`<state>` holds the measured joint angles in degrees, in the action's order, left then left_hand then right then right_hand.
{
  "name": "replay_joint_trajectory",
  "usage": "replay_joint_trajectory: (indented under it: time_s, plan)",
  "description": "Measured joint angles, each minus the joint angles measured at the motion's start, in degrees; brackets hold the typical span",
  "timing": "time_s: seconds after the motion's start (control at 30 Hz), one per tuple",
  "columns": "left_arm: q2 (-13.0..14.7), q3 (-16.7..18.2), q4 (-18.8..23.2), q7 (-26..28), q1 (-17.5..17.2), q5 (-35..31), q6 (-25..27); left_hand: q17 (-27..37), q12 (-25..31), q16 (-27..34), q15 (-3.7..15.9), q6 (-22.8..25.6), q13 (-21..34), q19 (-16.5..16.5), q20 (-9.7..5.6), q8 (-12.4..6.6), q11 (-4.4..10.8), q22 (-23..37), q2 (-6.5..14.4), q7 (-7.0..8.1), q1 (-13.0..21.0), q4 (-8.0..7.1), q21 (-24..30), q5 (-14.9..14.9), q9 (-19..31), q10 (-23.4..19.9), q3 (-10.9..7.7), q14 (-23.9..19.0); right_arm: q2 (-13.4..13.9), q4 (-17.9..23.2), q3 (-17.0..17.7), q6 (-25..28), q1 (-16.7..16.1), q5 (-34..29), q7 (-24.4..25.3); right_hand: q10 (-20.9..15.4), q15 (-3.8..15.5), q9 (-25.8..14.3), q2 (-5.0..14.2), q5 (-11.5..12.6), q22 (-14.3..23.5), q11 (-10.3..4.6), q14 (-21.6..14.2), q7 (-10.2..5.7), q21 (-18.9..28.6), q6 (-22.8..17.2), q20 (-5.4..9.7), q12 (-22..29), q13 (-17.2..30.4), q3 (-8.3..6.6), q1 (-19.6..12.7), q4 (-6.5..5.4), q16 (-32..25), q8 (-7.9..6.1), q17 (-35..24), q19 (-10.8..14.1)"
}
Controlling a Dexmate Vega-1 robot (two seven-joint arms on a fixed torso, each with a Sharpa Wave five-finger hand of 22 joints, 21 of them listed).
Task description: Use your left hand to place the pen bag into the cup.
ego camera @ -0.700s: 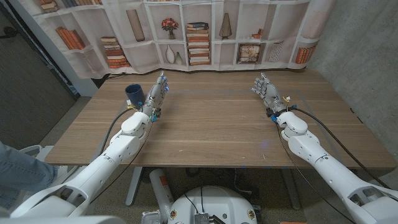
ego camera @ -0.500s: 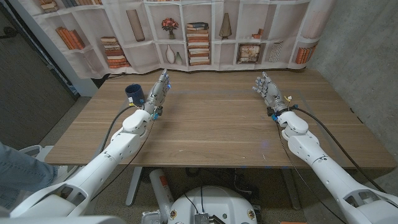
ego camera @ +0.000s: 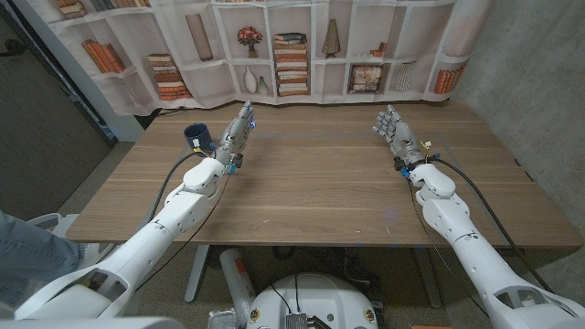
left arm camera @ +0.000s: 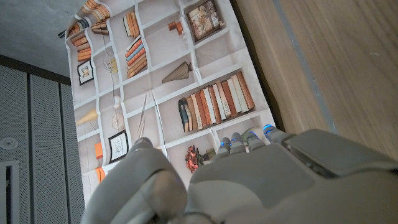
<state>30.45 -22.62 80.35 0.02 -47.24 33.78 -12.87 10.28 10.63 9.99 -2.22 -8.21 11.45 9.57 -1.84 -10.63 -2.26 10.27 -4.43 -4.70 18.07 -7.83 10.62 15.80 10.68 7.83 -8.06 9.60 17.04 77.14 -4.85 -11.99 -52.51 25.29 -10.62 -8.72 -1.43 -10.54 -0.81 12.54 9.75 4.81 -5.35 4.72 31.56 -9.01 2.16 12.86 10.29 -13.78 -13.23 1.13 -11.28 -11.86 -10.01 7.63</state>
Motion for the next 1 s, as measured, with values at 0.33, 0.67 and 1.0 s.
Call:
replay_joint_trajectory:
  time_s: [0.33,0.67,1.0]
  plan:
    - [1.27,0.26,2.93,0.36,-1.38,-0.38,0.91,-0.01,0.63,0.41,0.0,0.0,-0.27,0.0,0.0,-0.4,0.22,0.0,0.45,0.0,0.45,0.0,0.2,0.33,-0.03,-0.22,0.0,0.0,-1.99,1.48,2.72,1.17,-1.27,-2.3,-1.4,0.0,0.0,0.0,0.0,0.0,-0.01,0.0,0.01,0.0,-0.63,0.0,0.0,0.0,0.0,0.0,0.0,0.0,0.0,0.28,0.0,0.0]
    - [2.74,1.12,5.43,0.46,-3.32,-0.59,1.07,-0.01,0.63,0.63,0.0,0.66,-0.27,-0.01,0.0,-0.62,0.21,-0.01,0.99,-0.01,0.99,0.24,0.2,0.33,-0.03,-0.84,-0.24,0.0,-3.11,2.31,3.9,1.78,-1.99,-3.52,-2.0,0.24,0.0,0.0,0.0,0.0,-0.01,0.23,0.01,0.0,-1.08,0.0,0.01,-0.45,-0.01,0.01,0.0,-0.01,0.0,0.28,0.01,-0.45]
    - [3.25,1.68,6.27,0.56,-4.34,-0.93,-1.02,-0.01,1.03,0.63,0.0,1.27,-0.54,-0.01,0.0,-0.84,0.22,-0.01,1.2,0.0,1.2,0.29,0.43,0.32,-0.02,-1.45,-0.28,0.0,-4.03,3.09,4.51,1.85,-2.73,-3.94,-2.1,0.24,0.0,0.01,0.0,0.0,-0.01,0.22,0.01,-0.01,-1.52,0.0,0.1,-0.45,-0.01,-0.13,0.0,0.14,0.28,0.28,0.01,-0.54]
